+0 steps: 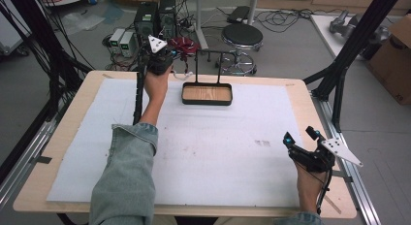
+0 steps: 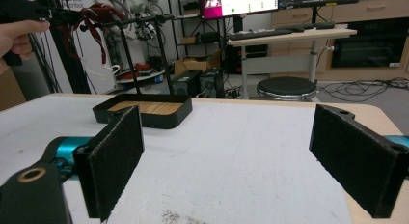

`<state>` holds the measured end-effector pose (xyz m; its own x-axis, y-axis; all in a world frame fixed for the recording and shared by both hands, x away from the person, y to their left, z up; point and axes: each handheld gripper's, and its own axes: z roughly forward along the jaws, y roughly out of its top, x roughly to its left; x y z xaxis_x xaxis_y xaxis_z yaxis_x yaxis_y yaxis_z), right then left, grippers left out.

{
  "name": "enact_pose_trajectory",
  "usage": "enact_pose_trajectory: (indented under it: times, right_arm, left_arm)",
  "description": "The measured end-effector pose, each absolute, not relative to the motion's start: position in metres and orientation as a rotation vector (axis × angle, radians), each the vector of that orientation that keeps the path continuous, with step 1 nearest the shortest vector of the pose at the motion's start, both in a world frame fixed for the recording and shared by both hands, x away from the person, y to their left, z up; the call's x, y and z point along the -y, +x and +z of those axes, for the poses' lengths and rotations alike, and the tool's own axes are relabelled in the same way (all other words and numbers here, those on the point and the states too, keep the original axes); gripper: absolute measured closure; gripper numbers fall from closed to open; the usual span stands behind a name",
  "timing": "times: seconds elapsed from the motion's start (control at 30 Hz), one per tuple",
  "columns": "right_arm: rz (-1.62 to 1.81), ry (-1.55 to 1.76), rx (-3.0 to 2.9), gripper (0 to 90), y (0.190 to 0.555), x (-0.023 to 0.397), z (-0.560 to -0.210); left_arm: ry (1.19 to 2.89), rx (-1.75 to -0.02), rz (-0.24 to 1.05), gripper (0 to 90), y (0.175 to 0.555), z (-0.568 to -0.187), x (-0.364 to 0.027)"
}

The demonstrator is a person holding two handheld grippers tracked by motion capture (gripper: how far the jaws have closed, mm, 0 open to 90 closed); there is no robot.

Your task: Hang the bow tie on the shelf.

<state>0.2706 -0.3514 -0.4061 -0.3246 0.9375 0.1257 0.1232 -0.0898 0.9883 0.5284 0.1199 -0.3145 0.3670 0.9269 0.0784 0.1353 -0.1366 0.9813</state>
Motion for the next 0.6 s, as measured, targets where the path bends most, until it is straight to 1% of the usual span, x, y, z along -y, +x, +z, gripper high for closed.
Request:
enact_pose_trajectory:
  times: [0.1,0.2,0.4,0.6]
  right_arm:
    - [1.488,1.193,-1.488,10.9,0.270,0.351,-0.406]
    - [1.495,1.196,-1.482,10.9,0.270,0.351,-0.405]
    - [1.497,1.191,-1.487,10.9,0.270,0.349,-0.405]
    - [1.491,1.192,-1.491,11.0,0.271,0.349,-0.406]
  left_arm:
    - [1.571,-0.986,0.931,86.2,0.528,-0.318,-0.119]
    - [1.595,-1.037,0.919,86.2,0.526,-0.329,-0.121]
    - [1.625,-1.047,0.907,86.0,0.524,-0.342,-0.121]
    - [1.654,-1.043,0.891,86.0,0.524,-0.347,-0.117]
